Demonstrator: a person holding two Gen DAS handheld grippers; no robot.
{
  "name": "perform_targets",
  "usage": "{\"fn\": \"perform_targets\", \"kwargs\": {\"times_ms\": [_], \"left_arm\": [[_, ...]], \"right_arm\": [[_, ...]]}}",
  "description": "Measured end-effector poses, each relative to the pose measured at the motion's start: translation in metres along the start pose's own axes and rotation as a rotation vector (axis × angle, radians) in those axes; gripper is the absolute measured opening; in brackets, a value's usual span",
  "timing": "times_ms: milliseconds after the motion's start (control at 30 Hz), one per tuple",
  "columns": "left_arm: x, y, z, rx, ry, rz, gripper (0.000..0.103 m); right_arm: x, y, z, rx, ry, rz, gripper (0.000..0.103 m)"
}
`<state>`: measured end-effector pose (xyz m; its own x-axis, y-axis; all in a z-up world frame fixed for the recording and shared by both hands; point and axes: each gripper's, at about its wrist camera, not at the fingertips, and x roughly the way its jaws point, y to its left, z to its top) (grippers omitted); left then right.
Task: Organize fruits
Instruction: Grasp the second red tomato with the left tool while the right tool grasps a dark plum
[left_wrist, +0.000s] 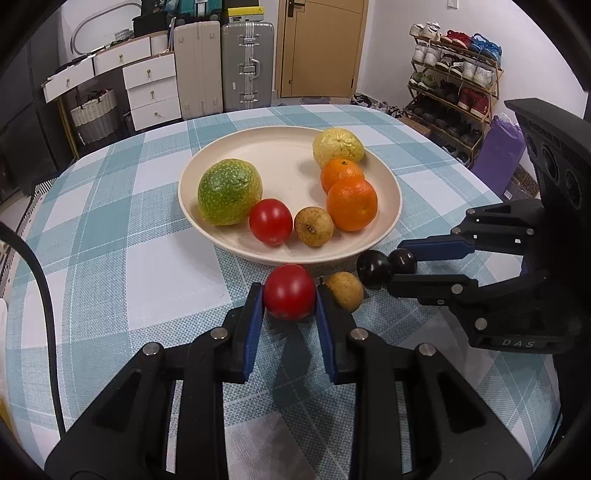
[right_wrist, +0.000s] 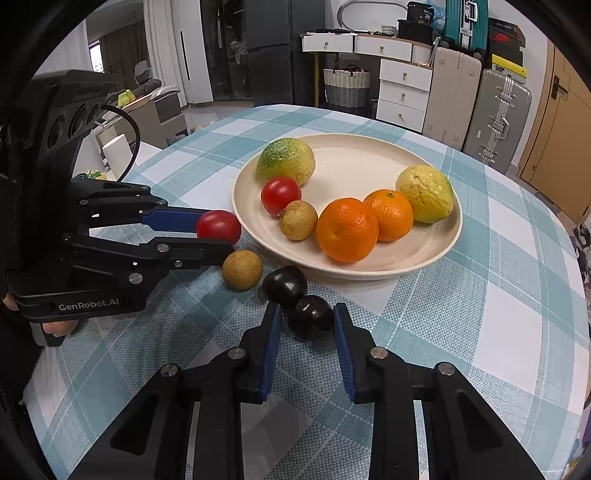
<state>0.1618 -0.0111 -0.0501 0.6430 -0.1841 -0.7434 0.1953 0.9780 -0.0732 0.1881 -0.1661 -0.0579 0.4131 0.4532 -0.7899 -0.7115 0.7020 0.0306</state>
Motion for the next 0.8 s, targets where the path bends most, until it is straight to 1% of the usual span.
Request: {"fn": "perform_targets", "kwargs": {"times_ms": [300,400,500,600,800], "left_arm": [[-0.009,0.004,0.000,-0.022,-0.036,-0.006,0.025],[-0.014,0.006,0.001,-0.033,-0.060,-0.010,0.025],[-0.020,0.009,0.001,-0.053,-0.089,-0.014,0.025],[-0.027,0.011,0.003,-0.067,-0.121,0.003,0.025],[-0.033,0.017,0.007,-0.106,-0.159,0.026,0.025]], "right_arm": [[-0.002,-0.003,0.000,0.001,-0.007,-0.007,0.025],[-0.008,-0.006,0.001,0.016,-0.026,0.013,0.025],[-0.017,-0.011,0.003,0.037,-0.059,0.030,0.025],[-0.030,-0.019,0.006,0.075,-0.110,0.046,0.025],[-0.039,-0.032,0.009,0.142,-0.188,0.004,0.025]]}}
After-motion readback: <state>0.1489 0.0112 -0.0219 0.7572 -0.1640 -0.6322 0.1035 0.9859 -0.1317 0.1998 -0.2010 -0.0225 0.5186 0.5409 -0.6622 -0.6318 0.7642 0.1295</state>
